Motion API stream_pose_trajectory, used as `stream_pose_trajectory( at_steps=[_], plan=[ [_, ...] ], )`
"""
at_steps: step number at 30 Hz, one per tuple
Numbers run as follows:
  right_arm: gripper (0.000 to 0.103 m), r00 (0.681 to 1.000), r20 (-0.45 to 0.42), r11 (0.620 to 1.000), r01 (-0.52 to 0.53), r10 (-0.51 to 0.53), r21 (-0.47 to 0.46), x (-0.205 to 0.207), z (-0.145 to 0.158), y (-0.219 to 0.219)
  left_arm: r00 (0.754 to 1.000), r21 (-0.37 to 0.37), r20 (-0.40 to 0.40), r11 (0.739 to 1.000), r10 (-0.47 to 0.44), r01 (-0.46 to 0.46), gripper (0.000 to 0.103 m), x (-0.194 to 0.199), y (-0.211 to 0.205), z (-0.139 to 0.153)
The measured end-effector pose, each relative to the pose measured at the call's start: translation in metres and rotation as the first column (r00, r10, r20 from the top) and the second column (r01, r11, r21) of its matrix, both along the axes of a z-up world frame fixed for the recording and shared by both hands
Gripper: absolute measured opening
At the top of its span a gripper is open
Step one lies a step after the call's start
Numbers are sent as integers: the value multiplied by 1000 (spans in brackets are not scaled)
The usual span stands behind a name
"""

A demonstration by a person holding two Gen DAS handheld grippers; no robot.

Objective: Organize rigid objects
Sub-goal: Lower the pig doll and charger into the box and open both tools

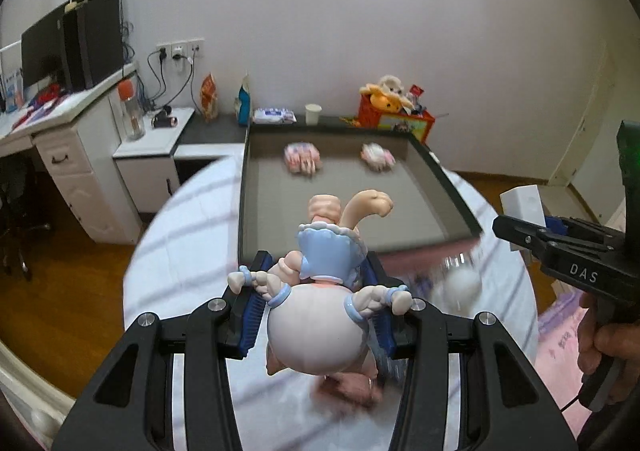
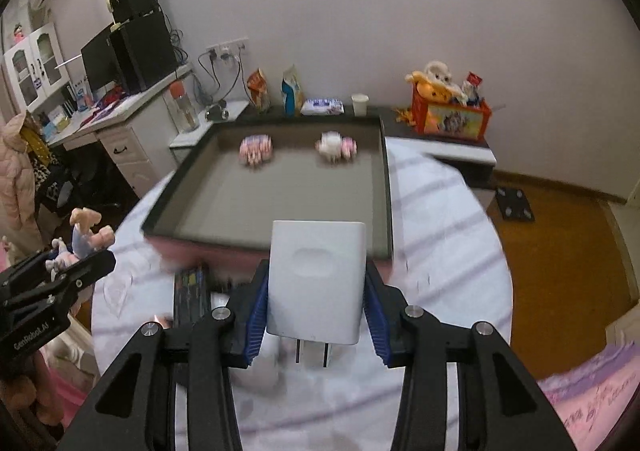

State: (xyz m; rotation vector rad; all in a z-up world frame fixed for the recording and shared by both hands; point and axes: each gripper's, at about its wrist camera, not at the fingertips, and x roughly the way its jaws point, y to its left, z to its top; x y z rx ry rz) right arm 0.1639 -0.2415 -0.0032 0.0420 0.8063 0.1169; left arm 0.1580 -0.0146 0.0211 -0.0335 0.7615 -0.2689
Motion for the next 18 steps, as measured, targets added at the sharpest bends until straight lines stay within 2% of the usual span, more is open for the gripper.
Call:
stream_pose_trajectory(
  at_steps=[4, 9, 18],
  plan=[
    [44, 1000, -15, 1000, -6, 6, 0, 39, 5, 3, 1000, 17, 1, 1000, 5, -5, 46, 40, -5, 8],
    [44, 998, -54, 1000, -8, 8, -2, 85, -2, 4, 1000, 34, -31, 999, 3, -2, 46, 87, -15, 4],
    [44, 988, -157, 1000, -7, 7, 2, 147, -38, 7, 990, 77, -139, 997, 11, 0, 46, 149, -33, -37]
  ],
)
